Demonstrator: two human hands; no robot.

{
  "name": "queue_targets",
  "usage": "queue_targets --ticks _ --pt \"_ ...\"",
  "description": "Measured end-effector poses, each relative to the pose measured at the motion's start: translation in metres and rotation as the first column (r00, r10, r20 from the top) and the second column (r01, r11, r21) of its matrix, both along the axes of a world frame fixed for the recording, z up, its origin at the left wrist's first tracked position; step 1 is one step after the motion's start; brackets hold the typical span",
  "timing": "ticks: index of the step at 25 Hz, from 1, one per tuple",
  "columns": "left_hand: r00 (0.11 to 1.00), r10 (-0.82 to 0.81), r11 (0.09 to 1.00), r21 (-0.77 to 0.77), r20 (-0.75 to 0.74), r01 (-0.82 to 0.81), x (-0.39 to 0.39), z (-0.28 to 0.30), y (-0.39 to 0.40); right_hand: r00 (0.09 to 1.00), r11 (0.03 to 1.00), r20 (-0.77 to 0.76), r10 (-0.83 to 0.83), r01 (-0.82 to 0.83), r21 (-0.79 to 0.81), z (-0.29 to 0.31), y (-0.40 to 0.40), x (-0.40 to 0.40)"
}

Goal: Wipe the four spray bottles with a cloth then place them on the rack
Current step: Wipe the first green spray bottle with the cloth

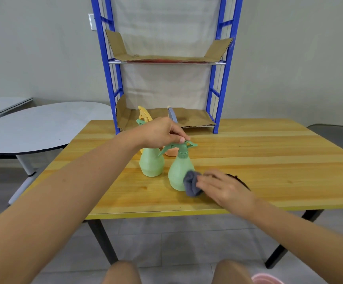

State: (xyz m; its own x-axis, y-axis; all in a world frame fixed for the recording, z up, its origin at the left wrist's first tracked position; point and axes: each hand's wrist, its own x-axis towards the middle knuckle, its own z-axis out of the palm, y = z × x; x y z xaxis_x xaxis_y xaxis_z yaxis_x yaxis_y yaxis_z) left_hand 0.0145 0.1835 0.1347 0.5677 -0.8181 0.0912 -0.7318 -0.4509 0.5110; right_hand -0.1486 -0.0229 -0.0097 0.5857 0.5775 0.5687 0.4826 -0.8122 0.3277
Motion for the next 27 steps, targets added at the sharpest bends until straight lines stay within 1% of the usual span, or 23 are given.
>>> queue_targets --ticks 1,2,3,6,8,9,10,12,13,14,16,17,19,20,21,24,25,27 --pt "1.0 0.003 1.0 -0.001 -0.002 -0.003 0.0 0.0 0.0 0.998 0.997 -0.051 0.023 -0.027 -0.076 -0.006 0.0 -0.006" --pt "1.0 0.005 1.0 -0.002 -0.003 -0.005 0.0 0.0 0.0 0.996 0.992 -0.086 0.036 -0.046 -0.119 -0.005 -0.002 -0.008" --pt "1.0 0.003 1.0 -0.003 -0.003 -0.003 0.0 -0.001 0.0 0.996 0.993 -0.088 0.033 -0.043 -0.113 -0.001 -0.004 -0.006" --pt "1.0 -0.005 1.0 -0.005 0.006 0.005 -0.001 0.0 -0.001 0.999 0.996 0.001 -0.05 0.05 0.078 0.015 -0.008 0.012" --pt "1.0 -0.004 1.0 -0.007 0.015 0.004 -0.001 -0.001 0.0 0.994 0.985 0.041 -0.101 0.095 0.142 0.011 -0.01 0.016" --pt "1.0 0.0 1.0 -0.007 0.014 0.0 -0.001 -0.001 0.0 0.994 0.987 0.037 -0.098 0.093 0.129 0.004 -0.01 0.013" --pt "1.0 0.003 1.0 -0.005 0.014 -0.002 -0.001 0.0 -0.001 0.997 0.995 0.012 -0.073 0.072 0.07 -0.004 -0.011 0.007" --pt "1.0 0.005 1.0 0.003 0.019 -0.005 -0.001 0.001 -0.001 0.997 0.994 -0.073 -0.019 0.011 -0.107 -0.011 -0.015 -0.004" --pt "1.0 0.005 1.0 0.008 0.019 -0.006 -0.002 0.001 -0.002 0.996 0.99 -0.09 -0.01 -0.003 -0.144 -0.009 -0.019 -0.004" --pt "1.0 0.005 1.0 0.01 0.022 -0.005 -0.002 0.001 -0.002 0.996 0.994 -0.088 -0.017 0.007 -0.113 -0.004 -0.023 0.001" --pt "1.0 0.006 1.0 0.009 0.026 -0.006 -0.002 0.001 -0.002 0.996 0.996 -0.058 -0.071 0.074 0.058 0.012 -0.024 0.016" --pt "1.0 0.005 1.0 0.009 0.028 -0.006 -0.003 0.0 -0.002 0.995 0.988 -0.028 -0.097 0.1 0.115 0.018 -0.023 0.024" --pt "1.0 0.009 1.0 0.006 0.026 -0.009 -0.004 0.001 -0.001 0.993 0.982 0.01 -0.118 0.116 0.153 0.022 -0.014 0.028" --pt "1.0 0.014 1.0 0.005 0.026 -0.014 -0.004 0.001 -0.001 0.994 0.984 0.018 -0.112 0.108 0.144 0.016 -0.01 0.024" --pt "0.999 0.019 1.0 0.007 0.031 -0.019 -0.004 0.002 -0.001 0.996 0.991 0.005 -0.093 0.092 0.1 0.009 -0.006 0.016" --pt "0.998 0.028 0.999 0.014 0.053 -0.029 -0.006 0.001 0.0 0.993 0.992 -0.101 -0.052 0.041 -0.115 -0.006 0.0 -0.01" --pt "0.998 0.026 1.0 0.015 0.058 -0.027 -0.006 0.001 0.0 0.994 0.992 -0.089 -0.059 0.049 -0.117 -0.002 0.0 -0.011" --pt "0.997 0.027 1.0 0.011 0.068 -0.027 -0.007 0.001 0.0 0.995 0.995 -0.017 -0.103 0.103 -0.001 0.016 0.002 0.002"
